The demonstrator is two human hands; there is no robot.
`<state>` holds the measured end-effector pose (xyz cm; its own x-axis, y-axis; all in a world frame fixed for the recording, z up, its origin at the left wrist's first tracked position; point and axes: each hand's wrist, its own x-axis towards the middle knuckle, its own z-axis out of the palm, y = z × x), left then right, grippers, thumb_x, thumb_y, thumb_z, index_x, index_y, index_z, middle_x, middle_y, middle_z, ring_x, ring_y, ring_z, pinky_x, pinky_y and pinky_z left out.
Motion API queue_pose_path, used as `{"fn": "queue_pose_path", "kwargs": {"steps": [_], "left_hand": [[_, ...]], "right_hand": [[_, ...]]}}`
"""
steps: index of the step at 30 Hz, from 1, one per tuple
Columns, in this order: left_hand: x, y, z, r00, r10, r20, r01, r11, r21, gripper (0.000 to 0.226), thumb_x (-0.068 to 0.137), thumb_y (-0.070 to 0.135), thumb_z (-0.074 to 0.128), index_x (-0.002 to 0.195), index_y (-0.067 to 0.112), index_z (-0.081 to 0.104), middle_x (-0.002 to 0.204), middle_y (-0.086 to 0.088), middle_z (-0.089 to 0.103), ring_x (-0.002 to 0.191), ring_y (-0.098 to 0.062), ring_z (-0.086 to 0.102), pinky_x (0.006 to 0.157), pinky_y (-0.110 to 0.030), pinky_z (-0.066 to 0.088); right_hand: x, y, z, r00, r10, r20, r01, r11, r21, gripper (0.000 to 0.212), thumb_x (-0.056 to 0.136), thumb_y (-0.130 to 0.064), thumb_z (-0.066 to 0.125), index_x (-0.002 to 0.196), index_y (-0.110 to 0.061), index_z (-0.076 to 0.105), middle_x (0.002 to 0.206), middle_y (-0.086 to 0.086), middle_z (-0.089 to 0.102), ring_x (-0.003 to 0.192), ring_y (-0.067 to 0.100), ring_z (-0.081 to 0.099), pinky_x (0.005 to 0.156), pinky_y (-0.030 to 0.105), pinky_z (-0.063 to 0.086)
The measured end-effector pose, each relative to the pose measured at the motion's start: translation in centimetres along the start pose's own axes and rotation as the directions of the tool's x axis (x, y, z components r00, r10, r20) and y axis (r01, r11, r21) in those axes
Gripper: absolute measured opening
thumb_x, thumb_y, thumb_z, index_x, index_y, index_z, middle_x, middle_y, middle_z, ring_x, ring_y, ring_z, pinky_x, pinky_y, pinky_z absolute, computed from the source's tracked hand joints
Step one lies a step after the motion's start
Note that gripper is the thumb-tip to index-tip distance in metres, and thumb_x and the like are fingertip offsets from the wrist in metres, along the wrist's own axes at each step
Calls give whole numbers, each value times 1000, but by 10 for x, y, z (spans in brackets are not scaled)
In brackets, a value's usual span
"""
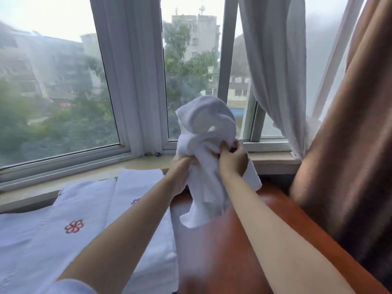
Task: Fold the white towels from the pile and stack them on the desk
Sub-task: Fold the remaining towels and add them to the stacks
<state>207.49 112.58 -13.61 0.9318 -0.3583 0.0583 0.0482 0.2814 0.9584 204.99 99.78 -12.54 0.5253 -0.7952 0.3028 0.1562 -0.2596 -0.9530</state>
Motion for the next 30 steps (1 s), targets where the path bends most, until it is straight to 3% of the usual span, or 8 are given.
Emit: {"fn": "queue_pose_path", "kwargs": {"steps": [4,8,13,19,23,26,28,30], "left_hand": [[33,-22,64,999,-40,-29,41,998,53,31,81,-8,48,85,16,68,73,-4,71,68,-14,68,55,-21,52],[56,-39,107,998,-55,-37,56,998,7,33,76,-4,52,104,6,65,90,-14,71,85,-24,69,70,-31,57],[74,-70,123,956,-292,-21,292,954,59,42,81,8,60,121,-2,58,118,-27,63,109,-37,64,99,-52,47],[86,-111,104,815,-541,208,525,841,132,38,75,34,77,106,13,73,110,-10,72,100,-23,70,74,-30,57],[83,-166,76,652,-756,-48,709,587,390,49,67,39,80,104,13,63,83,-3,71,72,-17,69,63,-25,53],[65,-207,56,546,-785,-293,803,391,449,32,74,22,75,90,9,51,59,-6,44,48,-17,41,58,-27,39],[51,-226,46,526,-752,-397,793,265,549,32,72,23,73,89,7,50,63,-7,41,49,-18,40,60,-28,39],[40,-233,46,552,-712,-435,763,220,607,41,69,28,72,99,7,55,74,-7,49,58,-20,47,59,-25,40]], "right_hand": [[66,24,-32,999,19,45,-18,999,-30,21,87,-23,60,105,-13,65,99,8,68,94,27,61,79,30,42],[112,45,-48,996,27,91,-21,998,-57,21,87,-22,59,104,-12,65,98,8,68,94,27,61,80,32,44],[139,71,-59,994,77,79,-67,990,-123,21,86,-21,56,105,-16,64,91,1,65,92,25,60,71,26,35],[160,98,-48,946,97,311,-38,981,-189,25,90,-25,54,114,-21,55,93,-4,61,91,23,60,77,31,45],[151,156,-56,858,296,420,-141,922,-362,54,95,-32,50,145,-22,31,123,-2,49,104,18,50,84,27,37],[127,217,-84,781,501,374,-248,798,-550,33,91,-23,52,124,-20,50,113,6,55,89,22,55,74,27,39],[109,245,-106,679,649,343,-315,680,-662,16,88,-19,53,103,-21,53,100,6,52,82,25,56,69,29,41],[94,268,-126,609,739,290,-309,557,-771,35,86,-18,55,120,-14,51,120,11,49,103,30,57,78,30,48]]}}
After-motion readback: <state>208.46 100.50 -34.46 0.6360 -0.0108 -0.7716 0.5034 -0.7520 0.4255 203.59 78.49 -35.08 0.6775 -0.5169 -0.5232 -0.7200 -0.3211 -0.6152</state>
